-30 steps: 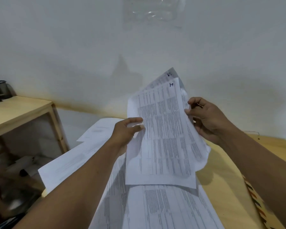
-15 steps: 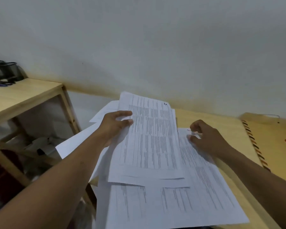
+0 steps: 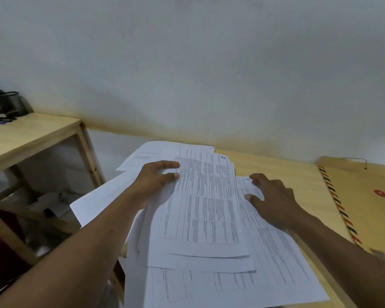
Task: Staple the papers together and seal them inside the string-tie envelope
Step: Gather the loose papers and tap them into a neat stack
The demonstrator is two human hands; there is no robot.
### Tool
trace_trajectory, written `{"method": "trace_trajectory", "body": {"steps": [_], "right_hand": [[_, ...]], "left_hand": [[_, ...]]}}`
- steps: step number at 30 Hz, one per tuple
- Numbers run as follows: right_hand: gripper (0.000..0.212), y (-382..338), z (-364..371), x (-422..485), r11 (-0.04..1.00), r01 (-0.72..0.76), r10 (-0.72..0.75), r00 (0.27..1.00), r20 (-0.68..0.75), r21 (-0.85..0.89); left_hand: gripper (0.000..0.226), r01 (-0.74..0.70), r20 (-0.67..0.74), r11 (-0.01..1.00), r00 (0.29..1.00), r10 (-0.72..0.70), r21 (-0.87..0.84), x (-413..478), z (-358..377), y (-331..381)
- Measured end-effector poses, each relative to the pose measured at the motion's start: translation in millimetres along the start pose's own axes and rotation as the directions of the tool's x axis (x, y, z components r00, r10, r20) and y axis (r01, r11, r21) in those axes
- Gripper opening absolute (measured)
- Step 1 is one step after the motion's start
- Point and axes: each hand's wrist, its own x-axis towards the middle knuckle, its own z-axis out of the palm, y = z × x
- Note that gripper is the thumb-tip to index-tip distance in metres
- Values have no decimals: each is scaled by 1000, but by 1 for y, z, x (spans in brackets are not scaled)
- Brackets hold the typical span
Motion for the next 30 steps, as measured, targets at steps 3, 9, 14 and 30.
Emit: {"method": "trace_trajectory", "body": {"steps": [3, 9, 14, 30], "right_hand": [[52, 3, -1, 2, 1000, -11, 11, 1000, 8, -14], [42, -1, 2, -4, 969, 23, -3, 997, -80, 245], [33, -7, -8, 2, 824, 41, 78, 980, -185, 565], [25, -30, -55, 25, 330, -149, 228, 971, 74, 932]], "left_hand": [[22, -1, 0, 1000, 1000, 1, 13, -2, 2, 0], [22, 2, 17, 1000, 1000, -2, -10, -3, 4, -1], [22, 16, 60, 999, 998, -13, -47, -4, 12, 6], [29, -49, -25, 996, 999, 47, -77, -5, 59, 24]]}}
